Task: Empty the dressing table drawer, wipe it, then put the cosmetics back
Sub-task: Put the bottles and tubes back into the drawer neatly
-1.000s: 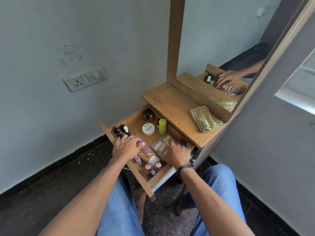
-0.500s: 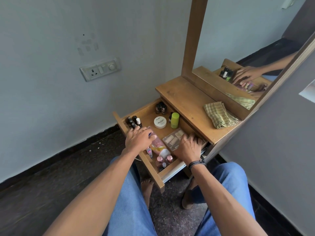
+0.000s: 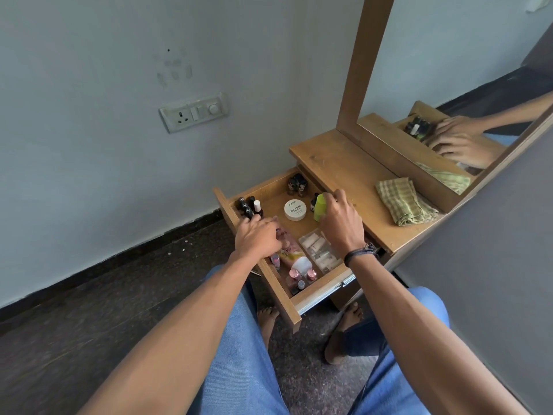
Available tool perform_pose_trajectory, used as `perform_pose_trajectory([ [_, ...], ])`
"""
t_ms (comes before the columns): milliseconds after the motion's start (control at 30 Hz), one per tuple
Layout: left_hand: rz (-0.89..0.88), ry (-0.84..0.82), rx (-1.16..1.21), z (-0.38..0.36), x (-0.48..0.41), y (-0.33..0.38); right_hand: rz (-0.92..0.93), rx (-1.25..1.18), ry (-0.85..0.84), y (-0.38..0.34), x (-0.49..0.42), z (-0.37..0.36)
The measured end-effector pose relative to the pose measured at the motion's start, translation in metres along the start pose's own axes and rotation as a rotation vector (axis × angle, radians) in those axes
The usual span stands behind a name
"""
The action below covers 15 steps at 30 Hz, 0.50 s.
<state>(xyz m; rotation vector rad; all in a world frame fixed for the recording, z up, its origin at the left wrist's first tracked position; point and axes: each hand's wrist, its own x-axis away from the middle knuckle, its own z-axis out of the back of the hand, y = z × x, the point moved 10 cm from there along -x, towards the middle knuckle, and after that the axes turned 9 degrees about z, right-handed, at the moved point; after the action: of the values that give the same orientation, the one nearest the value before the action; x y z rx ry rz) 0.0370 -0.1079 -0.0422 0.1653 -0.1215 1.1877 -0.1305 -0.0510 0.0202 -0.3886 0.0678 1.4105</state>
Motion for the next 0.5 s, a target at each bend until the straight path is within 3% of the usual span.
perform_pose_trajectory([
  [233,-0.016,0.003,0.011,0.0,-0.001,0.001,0.121,0.161,-0.083,-0.009,-0.006,-0.022],
  [500,-0.026,0.014,0.01,-0.002,-0.003,0.001,0.164,0.203,-0.059,-0.01,-0.01,-0.027],
])
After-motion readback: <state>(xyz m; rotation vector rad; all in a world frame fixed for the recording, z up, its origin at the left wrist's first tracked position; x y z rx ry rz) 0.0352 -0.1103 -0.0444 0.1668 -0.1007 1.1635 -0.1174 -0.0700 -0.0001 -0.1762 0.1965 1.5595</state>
